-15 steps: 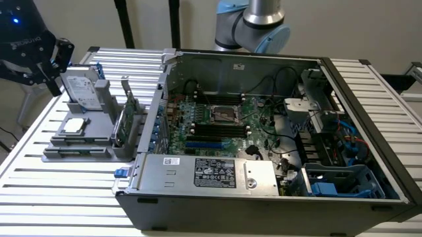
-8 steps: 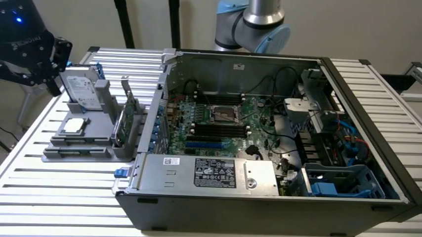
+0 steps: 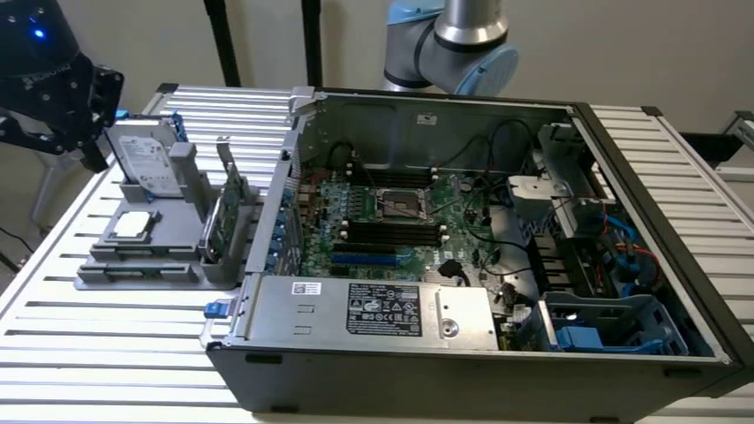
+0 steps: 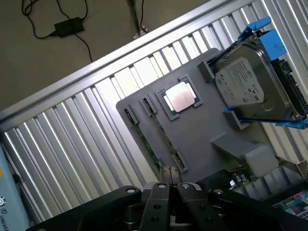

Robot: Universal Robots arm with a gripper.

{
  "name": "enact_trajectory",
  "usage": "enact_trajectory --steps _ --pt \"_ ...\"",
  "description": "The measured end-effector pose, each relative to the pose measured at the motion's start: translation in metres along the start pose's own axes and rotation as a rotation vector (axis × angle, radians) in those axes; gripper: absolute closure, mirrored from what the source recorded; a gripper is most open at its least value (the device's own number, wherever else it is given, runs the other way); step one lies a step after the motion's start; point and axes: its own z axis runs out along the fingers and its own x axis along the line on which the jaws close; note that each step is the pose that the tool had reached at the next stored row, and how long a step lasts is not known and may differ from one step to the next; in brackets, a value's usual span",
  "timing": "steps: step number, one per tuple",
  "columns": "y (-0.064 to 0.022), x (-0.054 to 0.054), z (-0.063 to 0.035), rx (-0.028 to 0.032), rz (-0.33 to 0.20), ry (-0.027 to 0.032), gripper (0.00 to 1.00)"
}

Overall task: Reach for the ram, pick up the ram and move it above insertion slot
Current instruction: 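Pick up the ram and move it above insertion slot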

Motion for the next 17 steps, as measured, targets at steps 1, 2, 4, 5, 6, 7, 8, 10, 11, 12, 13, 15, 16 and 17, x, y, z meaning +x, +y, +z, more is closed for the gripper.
enact_trajectory --steps 1,2,4,5,6,7,8,10,11,12,13,15,16,17 --pt "0.0 0.0 0.0 0.0 -0.018 0.0007 0.89" --pt "0.0 0.0 0.0001 -0.0001 -0.036 0.0015 0.89" --pt "0.0 0.0 0.0003 -0.0002 -0.072 0.0029 0.89" --pt "0.0 0.0 0.0005 -0.0002 -0.089 0.0036 0.89" --pt "0.0 0.0 0.0008 -0.0003 -0.109 0.0046 0.89" --pt "-0.0001 0.0 0.0011 -0.0001 -0.127 0.0054 0.89" --pt "-0.0001 0.0 0.0015 0.0008 -0.145 0.0057 0.89" --pt "0.0 0.0 0.0021 0.0036 -0.181 0.006 0.89" --pt "-0.0001 0.0 0.0022 0.0061 -0.198 0.0054 0.89" --pt "-0.0001 0.0 0.0022 0.008 -0.212 0.0048 0.89" --pt "-0.0001 0.0 0.0023 0.0097 -0.226 0.0046 0.89" --pt "-0.0001 0.0 0.0023 0.0117 -0.258 0.0047 0.89" --pt "-0.0001 0.0 0.0023 0.0125 -0.276 0.0048 0.89" --pt "-0.0001 0.0 0.0023 0.013 -0.294 0.0052 0.89"
